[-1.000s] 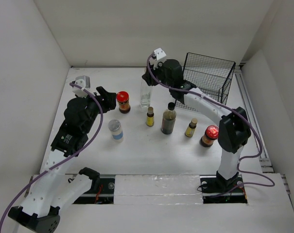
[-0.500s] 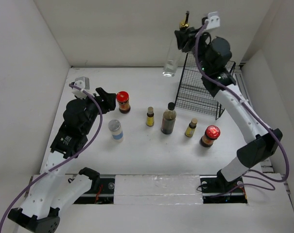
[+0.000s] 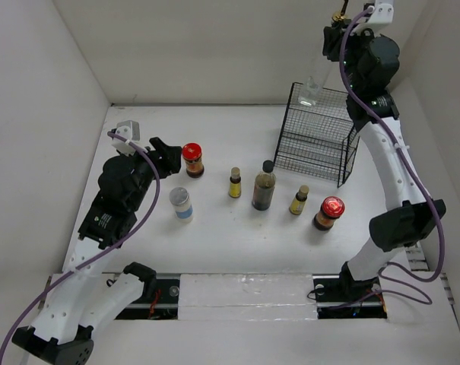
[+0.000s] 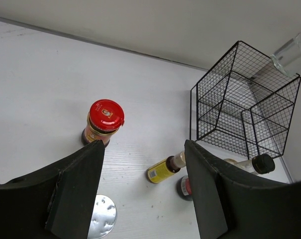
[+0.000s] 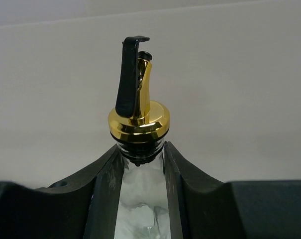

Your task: Organize the condiment bottles

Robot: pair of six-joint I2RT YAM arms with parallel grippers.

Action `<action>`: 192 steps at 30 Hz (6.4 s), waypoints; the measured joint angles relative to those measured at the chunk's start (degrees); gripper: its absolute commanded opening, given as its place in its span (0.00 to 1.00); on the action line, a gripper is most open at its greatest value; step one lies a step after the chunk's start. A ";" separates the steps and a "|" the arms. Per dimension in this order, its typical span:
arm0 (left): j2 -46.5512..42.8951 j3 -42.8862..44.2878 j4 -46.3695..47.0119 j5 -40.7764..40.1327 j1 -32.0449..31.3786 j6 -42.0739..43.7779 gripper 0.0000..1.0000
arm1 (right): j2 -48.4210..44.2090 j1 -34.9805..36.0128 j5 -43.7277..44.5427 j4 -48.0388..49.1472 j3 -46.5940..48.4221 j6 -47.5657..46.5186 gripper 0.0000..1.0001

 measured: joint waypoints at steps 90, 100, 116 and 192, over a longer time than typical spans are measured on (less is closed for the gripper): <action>2.05 0.00 0.39 0.81 0.00 0.07 0.61 | 9.33 -0.59 3.28 27.08 -27.98 -5.86 0.05; 2.03 0.00 0.37 1.11 0.00 0.07 0.61 | 10.71 -4.94 -0.61 25.38 -29.18 0.76 0.42; 0.94 0.00 0.37 1.49 0.00 0.07 0.61 | 7.02 -5.33 -2.93 13.94 -21.86 3.08 0.89; -0.24 -0.13 0.39 4.33 0.00 -0.04 0.53 | -31.28 8.46 -1.70 4.50 -38.56 5.27 0.00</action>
